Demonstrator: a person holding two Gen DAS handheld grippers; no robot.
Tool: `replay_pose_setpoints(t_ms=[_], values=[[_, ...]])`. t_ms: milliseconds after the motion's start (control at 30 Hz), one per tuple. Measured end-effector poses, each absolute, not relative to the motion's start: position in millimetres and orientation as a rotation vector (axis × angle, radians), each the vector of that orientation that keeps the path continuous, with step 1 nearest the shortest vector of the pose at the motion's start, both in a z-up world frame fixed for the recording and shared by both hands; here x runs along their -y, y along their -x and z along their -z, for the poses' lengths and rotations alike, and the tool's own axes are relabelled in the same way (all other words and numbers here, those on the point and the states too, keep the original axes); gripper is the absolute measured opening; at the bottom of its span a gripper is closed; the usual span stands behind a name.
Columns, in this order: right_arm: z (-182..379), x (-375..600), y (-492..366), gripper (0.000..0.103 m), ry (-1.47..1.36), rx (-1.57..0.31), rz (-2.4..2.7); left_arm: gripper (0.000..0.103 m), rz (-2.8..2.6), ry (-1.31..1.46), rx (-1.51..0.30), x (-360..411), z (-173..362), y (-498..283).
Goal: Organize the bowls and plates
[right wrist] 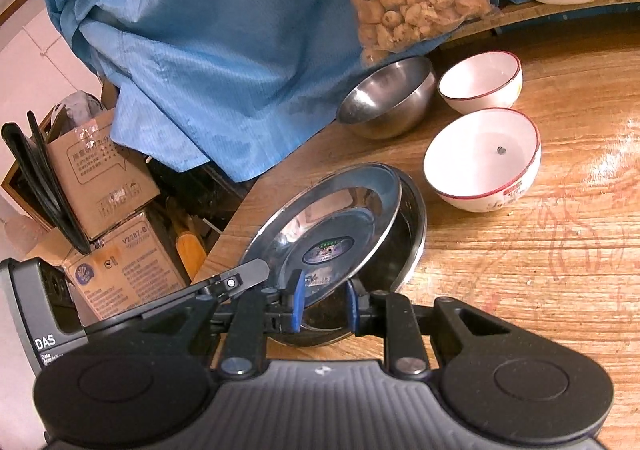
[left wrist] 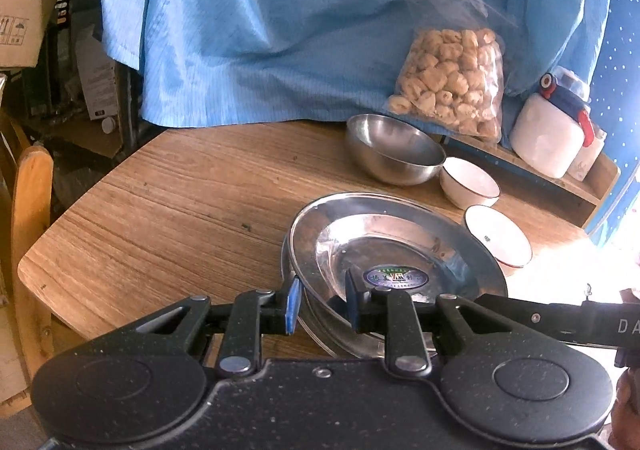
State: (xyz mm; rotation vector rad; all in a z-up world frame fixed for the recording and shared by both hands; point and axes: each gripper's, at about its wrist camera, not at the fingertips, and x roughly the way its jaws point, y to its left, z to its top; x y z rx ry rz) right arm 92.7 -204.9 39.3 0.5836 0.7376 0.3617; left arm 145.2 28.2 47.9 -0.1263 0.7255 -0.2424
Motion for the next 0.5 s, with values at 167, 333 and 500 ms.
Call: replay_pose_setpoints(t_ms=[167,333,500], values=[[-37.8,204.3,-93.2,0.024,-0.591,-0.744,-0.367,0.027,0.239,0.108,-0.718,-26.2,-47.3,-144.1],[-36.1,204.6,-95.0,0.025,-0.598,-0.754,-0.373,0.028,0.247,0.086,-0.711,-24.9,-47.0,-143.2],[-33.7,204.2,-93.6,0.026,-0.599,-0.758,-0.376,0.028,0.248,0.066,-0.707,-23.3,-46.9,-141.8]])
